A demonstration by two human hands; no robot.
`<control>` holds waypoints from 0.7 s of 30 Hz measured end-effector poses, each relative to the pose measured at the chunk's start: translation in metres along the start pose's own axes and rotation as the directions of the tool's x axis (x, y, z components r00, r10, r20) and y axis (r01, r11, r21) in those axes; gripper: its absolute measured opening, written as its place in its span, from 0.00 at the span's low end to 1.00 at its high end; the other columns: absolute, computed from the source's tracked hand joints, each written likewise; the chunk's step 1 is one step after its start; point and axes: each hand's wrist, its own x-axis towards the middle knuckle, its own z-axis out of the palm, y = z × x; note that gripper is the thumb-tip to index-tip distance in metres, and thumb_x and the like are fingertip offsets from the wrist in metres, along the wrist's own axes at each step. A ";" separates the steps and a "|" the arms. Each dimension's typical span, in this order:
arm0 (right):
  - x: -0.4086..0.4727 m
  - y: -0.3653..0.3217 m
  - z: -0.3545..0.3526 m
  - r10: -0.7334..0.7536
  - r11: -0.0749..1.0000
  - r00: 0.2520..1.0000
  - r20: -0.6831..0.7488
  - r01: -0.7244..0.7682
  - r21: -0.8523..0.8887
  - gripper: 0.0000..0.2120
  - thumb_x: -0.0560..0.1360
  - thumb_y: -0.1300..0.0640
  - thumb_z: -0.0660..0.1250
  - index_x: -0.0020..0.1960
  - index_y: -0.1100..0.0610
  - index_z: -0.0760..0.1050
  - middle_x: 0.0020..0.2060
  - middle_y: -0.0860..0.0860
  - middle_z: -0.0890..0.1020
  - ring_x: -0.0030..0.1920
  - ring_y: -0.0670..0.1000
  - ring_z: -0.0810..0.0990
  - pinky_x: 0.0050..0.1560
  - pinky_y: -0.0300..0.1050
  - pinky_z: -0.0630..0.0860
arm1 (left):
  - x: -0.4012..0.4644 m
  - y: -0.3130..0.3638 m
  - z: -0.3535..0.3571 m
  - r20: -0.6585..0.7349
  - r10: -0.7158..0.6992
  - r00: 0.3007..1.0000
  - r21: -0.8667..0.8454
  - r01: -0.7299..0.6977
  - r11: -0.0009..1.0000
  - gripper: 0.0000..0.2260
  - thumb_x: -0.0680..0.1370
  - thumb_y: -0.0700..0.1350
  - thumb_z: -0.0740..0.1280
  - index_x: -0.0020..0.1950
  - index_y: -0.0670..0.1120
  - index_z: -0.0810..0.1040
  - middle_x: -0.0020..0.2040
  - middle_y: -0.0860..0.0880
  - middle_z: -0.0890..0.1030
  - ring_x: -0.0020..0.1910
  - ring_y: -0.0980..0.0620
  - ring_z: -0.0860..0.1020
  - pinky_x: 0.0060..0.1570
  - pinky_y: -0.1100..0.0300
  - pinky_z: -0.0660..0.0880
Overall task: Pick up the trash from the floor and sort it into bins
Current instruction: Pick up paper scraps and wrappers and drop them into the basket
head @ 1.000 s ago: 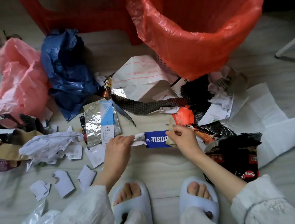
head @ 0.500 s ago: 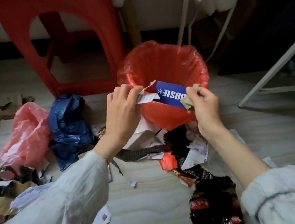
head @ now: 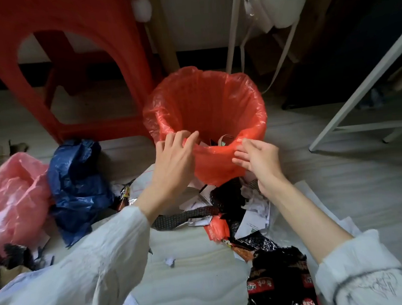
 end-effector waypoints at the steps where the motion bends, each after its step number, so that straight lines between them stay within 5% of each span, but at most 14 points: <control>1: -0.007 0.003 -0.004 -0.048 0.996 0.999 -0.015 0.047 -0.075 0.07 0.79 0.60 0.60 0.49 0.57 0.77 0.43 0.55 0.80 0.38 0.47 0.80 0.46 0.45 0.81 | -0.010 0.000 0.000 -0.009 0.005 1.000 -0.015 -0.005 1.000 0.26 0.68 0.35 0.68 0.66 0.42 0.71 0.58 0.42 0.75 0.54 0.40 0.72 0.47 0.48 0.69; 6: -0.041 0.040 -0.013 -0.247 0.896 0.966 0.082 0.260 -0.361 0.07 0.77 0.59 0.62 0.45 0.50 0.76 0.40 0.49 0.81 0.42 0.48 0.80 0.45 0.50 0.79 | -0.073 -0.016 0.011 0.067 -0.014 0.998 -0.051 0.018 0.999 0.21 0.65 0.33 0.67 0.58 0.42 0.75 0.50 0.43 0.77 0.46 0.43 0.72 0.41 0.51 0.71; 10: -0.048 0.089 -0.004 -0.131 0.638 0.933 0.335 0.338 -0.691 0.11 0.78 0.56 0.61 0.58 0.56 0.76 0.53 0.51 0.78 0.54 0.50 0.76 0.54 0.44 0.72 | -0.128 -0.048 0.040 0.372 -0.107 0.922 0.019 0.108 0.994 0.31 0.59 0.27 0.67 0.62 0.43 0.75 0.57 0.42 0.77 0.55 0.38 0.76 0.47 0.49 0.73; 13: -0.037 0.123 0.002 -0.010 0.354 0.921 0.390 0.368 -0.860 0.18 0.79 0.55 0.58 0.67 0.56 0.68 0.63 0.53 0.72 0.65 0.54 0.67 0.62 0.48 0.66 | -0.153 -0.071 0.050 0.538 -0.124 0.834 0.102 0.081 0.991 0.39 0.64 0.30 0.68 0.73 0.45 0.62 0.74 0.43 0.61 0.72 0.39 0.60 0.63 0.45 0.65; 15: -0.024 0.139 0.006 -0.004 0.204 0.925 0.381 0.373 -0.905 0.22 0.78 0.55 0.60 0.71 0.58 0.63 0.68 0.54 0.68 0.69 0.55 0.62 0.66 0.49 0.63 | -0.157 -0.081 0.053 0.643 -0.116 0.757 0.163 0.013 0.987 0.39 0.70 0.34 0.65 0.77 0.47 0.49 0.78 0.47 0.47 0.76 0.42 0.47 0.70 0.46 0.55; 17: -0.007 0.153 0.011 -0.016 0.100 0.931 0.364 0.364 -0.926 0.29 0.77 0.52 0.63 0.73 0.60 0.57 0.71 0.56 0.62 0.73 0.55 0.57 0.69 0.49 0.59 | -0.157 -0.087 0.060 0.687 -0.105 0.719 0.206 -0.054 0.977 0.40 0.72 0.37 0.65 0.77 0.48 0.45 0.77 0.47 0.43 0.76 0.43 0.44 0.72 0.46 0.52; 19: 0.010 0.165 0.015 -0.001 0.043 0.942 0.335 0.335 -0.941 0.37 0.75 0.48 0.65 0.75 0.63 0.51 0.74 0.58 0.57 0.75 0.57 0.52 0.73 0.50 0.54 | -0.158 -0.090 0.069 0.643 -0.072 0.762 0.228 -0.100 0.969 0.43 0.64 0.39 0.73 0.75 0.45 0.57 0.76 0.44 0.57 0.74 0.41 0.58 0.68 0.45 0.61; 21: 0.021 0.181 0.020 0.000 -0.020 0.945 0.327 0.327 -0.945 0.38 0.76 0.49 0.64 0.75 0.64 0.47 0.75 0.60 0.54 0.75 0.58 0.52 0.73 0.52 0.53 | -0.161 -0.095 0.085 0.579 -0.052 0.814 0.229 -0.101 0.968 0.44 0.50 0.36 0.76 0.67 0.43 0.70 0.61 0.42 0.77 0.60 0.40 0.76 0.56 0.45 0.73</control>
